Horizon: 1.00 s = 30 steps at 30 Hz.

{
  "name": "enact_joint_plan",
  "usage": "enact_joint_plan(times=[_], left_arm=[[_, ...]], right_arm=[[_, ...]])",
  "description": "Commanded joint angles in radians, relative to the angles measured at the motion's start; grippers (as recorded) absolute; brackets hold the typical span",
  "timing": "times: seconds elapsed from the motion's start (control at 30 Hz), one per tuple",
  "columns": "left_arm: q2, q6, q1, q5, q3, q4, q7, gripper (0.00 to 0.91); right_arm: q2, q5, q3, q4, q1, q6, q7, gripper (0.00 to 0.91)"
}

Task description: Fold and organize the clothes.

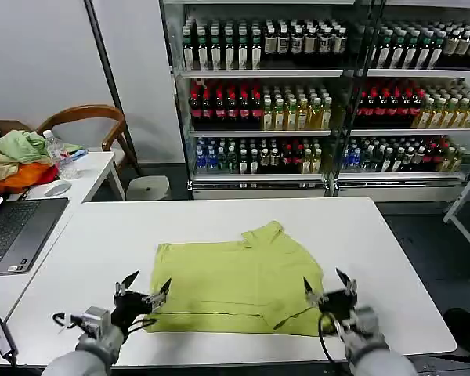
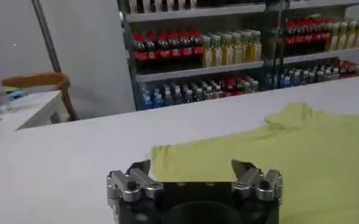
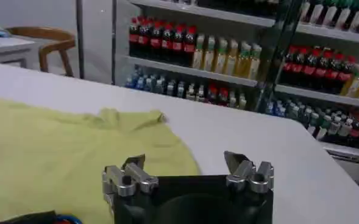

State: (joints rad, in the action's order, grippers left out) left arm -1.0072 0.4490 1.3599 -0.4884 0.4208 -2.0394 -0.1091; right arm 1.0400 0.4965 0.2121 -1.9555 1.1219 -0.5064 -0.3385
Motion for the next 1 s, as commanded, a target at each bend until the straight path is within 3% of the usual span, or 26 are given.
enact_joint_plan(times=[0.03,0.23,0.4,0.6,1.0], left_arm=[[0.013,0.002,-0.355,-0.059,-0.137,0.324,0.028,0.907],[0.012,-0.002,-0.436,-0.075,-0.166,0.472,0.067,0.907],[-0.003,-0.007,-0.473,-0.072,-0.190,0.535,0.079,0.907],[-0.023,-0.021,-0.520,-0.059,-0.201,0.622,0.089,0.907],[-0.034,-0.009,-0.515,-0.056,-0.198,0.627,0.095,0.907]], right_arm=[[0.177,0.118,-0.152,0.380,-0.455,-0.072,-0.037,0.907],[0.243,0.118,-0.177,0.586,-0.561,-0.065,0.000,0.907],[0.292,0.065,-0.179,0.722,-0.611,-0.028,0.030,0.907],[0.328,0.028,-0.190,0.779,-0.622,0.028,0.095,0.907],[0.332,0.064,-0.197,0.843,-0.619,0.045,0.112,0.907]])
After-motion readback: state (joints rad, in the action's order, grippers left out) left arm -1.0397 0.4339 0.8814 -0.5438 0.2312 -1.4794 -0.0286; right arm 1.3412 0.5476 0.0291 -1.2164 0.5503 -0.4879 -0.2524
